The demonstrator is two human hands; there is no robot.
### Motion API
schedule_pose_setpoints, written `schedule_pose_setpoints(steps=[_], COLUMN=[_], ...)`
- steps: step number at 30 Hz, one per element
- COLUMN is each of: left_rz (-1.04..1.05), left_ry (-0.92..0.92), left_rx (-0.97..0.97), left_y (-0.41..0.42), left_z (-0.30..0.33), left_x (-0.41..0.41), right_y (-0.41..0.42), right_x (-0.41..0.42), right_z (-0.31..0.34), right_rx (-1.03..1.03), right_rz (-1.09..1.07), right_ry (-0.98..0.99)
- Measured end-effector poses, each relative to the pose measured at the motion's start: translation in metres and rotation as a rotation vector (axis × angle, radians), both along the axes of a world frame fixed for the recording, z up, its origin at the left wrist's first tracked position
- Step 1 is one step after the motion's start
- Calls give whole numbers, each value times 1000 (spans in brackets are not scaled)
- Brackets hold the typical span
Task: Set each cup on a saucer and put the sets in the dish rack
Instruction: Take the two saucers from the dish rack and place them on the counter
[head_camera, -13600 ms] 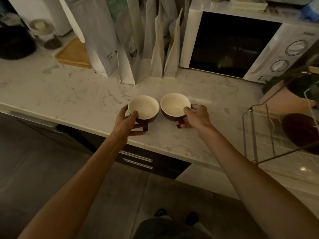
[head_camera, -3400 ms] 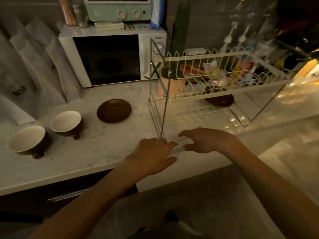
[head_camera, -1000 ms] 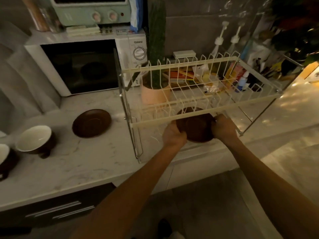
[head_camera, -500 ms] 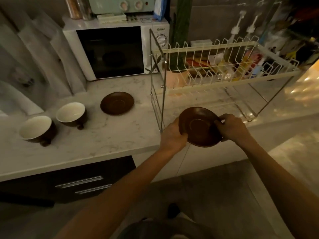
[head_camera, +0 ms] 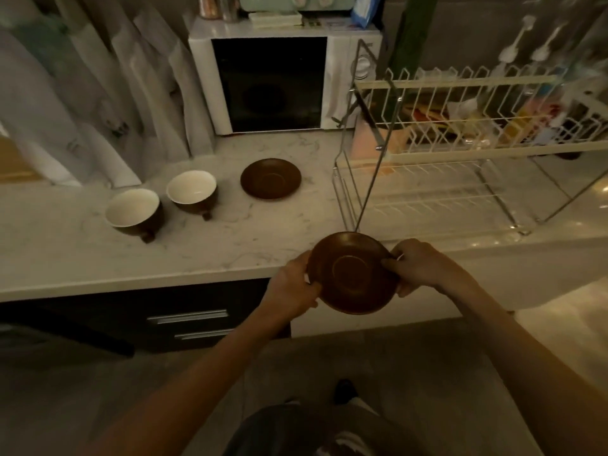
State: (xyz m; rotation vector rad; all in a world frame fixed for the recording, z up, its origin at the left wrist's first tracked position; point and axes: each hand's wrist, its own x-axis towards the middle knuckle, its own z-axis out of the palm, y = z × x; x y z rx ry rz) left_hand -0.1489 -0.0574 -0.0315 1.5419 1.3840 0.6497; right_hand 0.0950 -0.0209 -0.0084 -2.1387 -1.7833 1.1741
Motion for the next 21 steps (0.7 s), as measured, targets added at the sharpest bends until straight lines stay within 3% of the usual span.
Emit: schedule_pose_setpoints(steps=[11, 21], left_rz=[239, 325], left_ry=[-7, -26], left_rx=[-58, -168], left_y=[19, 73], left_z=[-7, -21], left_x=[-83, -93], right_y=[32, 81], right_x=[-96, -127], right_z=[-17, -30], right_rx=[34, 59], right_rz=[35, -12], right_ry=[183, 46])
